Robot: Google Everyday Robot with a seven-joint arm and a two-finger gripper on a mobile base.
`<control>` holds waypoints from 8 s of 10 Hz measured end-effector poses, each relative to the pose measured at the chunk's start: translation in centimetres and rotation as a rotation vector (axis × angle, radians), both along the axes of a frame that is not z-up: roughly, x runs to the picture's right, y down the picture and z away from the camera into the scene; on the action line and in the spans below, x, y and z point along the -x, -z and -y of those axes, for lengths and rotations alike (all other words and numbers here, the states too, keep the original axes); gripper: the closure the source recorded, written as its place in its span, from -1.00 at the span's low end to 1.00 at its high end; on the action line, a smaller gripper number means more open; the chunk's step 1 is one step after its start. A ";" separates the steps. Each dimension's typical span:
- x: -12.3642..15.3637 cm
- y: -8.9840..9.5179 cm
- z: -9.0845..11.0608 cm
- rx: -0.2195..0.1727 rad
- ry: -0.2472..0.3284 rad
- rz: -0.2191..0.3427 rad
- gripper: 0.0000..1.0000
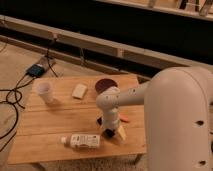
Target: Push the eraser across the table
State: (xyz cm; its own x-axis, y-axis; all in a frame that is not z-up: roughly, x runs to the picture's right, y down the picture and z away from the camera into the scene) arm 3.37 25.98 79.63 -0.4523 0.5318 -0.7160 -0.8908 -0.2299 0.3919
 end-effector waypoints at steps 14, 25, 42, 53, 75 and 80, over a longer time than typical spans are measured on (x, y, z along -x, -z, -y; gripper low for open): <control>5.2 1.7 8.2 -0.236 0.053 0.228 -0.60; 5.1 1.3 8.3 -0.236 0.065 0.216 -0.60; 1.1 -6.6 7.4 -0.178 0.102 0.136 -0.60; -3.1 -3.3 3.7 -0.076 0.113 0.062 -0.60; -5.0 3.5 -1.8 0.030 0.114 0.090 -0.60; -4.6 4.8 -4.0 0.051 0.101 0.062 -0.60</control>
State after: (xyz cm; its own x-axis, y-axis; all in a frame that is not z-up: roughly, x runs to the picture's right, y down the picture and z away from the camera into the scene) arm 8.00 29.93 74.83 -0.3521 0.5348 -0.7681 -0.9313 -0.1187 0.3442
